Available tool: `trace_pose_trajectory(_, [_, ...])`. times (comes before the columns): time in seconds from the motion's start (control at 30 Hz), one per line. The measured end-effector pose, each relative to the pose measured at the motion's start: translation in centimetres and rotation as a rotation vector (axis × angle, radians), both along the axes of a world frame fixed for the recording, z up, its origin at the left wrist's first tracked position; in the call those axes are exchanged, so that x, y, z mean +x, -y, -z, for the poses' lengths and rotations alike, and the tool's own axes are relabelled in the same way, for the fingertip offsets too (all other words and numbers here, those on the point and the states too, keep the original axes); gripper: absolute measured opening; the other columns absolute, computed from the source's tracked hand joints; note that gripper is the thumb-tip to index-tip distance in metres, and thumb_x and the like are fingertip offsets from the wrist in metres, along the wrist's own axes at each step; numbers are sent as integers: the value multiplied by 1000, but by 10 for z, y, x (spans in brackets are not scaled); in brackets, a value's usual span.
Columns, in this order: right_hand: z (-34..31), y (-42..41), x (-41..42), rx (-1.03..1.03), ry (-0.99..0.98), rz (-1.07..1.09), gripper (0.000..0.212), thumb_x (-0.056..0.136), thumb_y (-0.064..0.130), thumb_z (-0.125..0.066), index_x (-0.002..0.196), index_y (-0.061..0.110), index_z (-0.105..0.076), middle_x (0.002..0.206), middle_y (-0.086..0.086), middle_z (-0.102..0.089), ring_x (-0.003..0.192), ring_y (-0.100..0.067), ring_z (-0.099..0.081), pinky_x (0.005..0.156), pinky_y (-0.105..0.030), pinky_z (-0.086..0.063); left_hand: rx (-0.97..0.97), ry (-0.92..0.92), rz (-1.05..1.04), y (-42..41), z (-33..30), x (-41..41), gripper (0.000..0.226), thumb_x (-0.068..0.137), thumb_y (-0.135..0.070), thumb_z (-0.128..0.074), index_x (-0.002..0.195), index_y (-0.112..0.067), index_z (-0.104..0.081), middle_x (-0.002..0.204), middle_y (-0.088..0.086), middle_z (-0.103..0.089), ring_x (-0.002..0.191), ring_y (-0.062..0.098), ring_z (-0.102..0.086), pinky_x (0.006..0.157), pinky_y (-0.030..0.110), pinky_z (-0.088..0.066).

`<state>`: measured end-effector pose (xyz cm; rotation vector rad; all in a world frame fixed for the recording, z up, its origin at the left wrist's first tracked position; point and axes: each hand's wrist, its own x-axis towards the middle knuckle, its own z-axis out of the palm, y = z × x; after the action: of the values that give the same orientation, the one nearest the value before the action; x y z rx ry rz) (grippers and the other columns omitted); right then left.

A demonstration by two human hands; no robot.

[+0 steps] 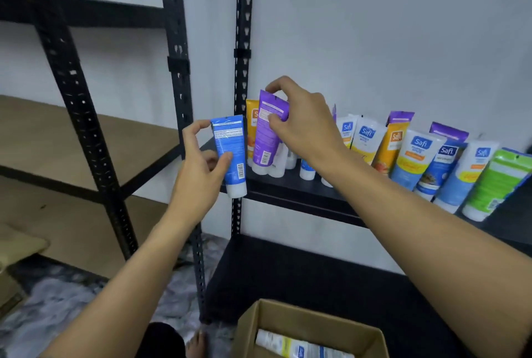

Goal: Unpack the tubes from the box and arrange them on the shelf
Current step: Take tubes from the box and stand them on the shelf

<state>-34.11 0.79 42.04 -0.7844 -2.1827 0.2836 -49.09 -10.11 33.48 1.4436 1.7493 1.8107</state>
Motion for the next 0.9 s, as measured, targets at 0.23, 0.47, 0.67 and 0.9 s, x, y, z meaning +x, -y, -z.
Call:
trace_pose_trajectory(0.23, [12,-13,-34,5,73,86,29,94,17,-57,122,27,-51,110,-8,-66,98,-28,-60,73,-43,-57,3,-27,-18,4,-2,-15,51,98,-15,-58,134,-35,-26,87,7,-73,76,24,-70,70,55,-56])
trace_pose_trajectory(0.47, [17,-12,-49,158,285,189,32,95,20,-62,125,13,-54,117,-11,-62,108,-30,-58,81,-37,-49,-18,-23,-28,6,6,-29,55,98,-20,-58,137,-39,-24,88,4,-73,80,19,-72,73,52,-58])
trace_pose_trajectory(0.67, [13,-12,-49,419,412,314,38,91,24,-68,124,12,-55,122,-10,-55,116,-27,-45,91,-34,-33,-19,-46,-72,0,4,-35,55,99,-22,-58,137,-40,-23,86,4,-72,76,21,-70,68,54,-57])
trace_pose_trajectory(0.9, [11,-17,-50,427,445,338,40,89,30,-71,121,13,-56,120,-8,-57,117,-25,-46,94,-34,-34,-25,-184,-189,-20,-10,-40,57,98,-23,-58,140,-37,-22,78,-2,-69,62,9,-63,52,29,-48])
